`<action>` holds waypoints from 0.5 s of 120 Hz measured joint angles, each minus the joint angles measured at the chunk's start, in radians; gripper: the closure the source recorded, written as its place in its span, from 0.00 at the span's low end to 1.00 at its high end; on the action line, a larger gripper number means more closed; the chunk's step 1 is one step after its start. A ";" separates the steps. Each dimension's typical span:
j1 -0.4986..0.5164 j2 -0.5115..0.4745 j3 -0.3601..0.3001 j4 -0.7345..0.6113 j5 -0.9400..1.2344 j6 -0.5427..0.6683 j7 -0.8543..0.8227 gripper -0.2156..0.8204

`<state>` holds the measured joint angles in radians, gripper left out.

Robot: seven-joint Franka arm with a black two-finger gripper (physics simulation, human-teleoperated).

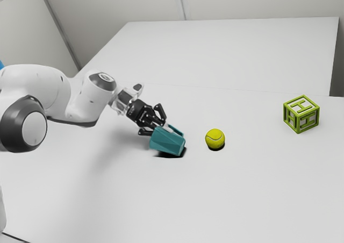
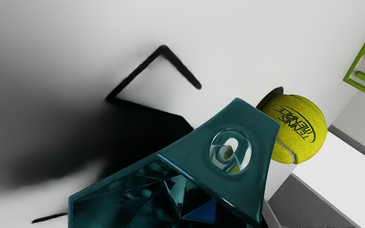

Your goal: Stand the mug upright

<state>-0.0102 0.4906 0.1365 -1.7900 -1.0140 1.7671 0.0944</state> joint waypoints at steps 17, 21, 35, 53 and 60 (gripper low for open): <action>-0.001 -0.003 -0.014 0.018 0.016 0.000 -0.004 0.93; -0.001 -0.003 -0.014 0.023 0.023 0.000 -0.005 0.94; -0.001 -0.009 -0.024 0.038 0.063 0.001 -0.008 0.95; -0.005 -0.038 -0.035 0.051 0.169 0.003 -0.014 0.96; -0.014 -0.063 -0.047 0.061 0.252 0.010 -0.016 0.96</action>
<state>-0.0238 0.4274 0.0894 -1.7294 -0.7621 1.7774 0.0785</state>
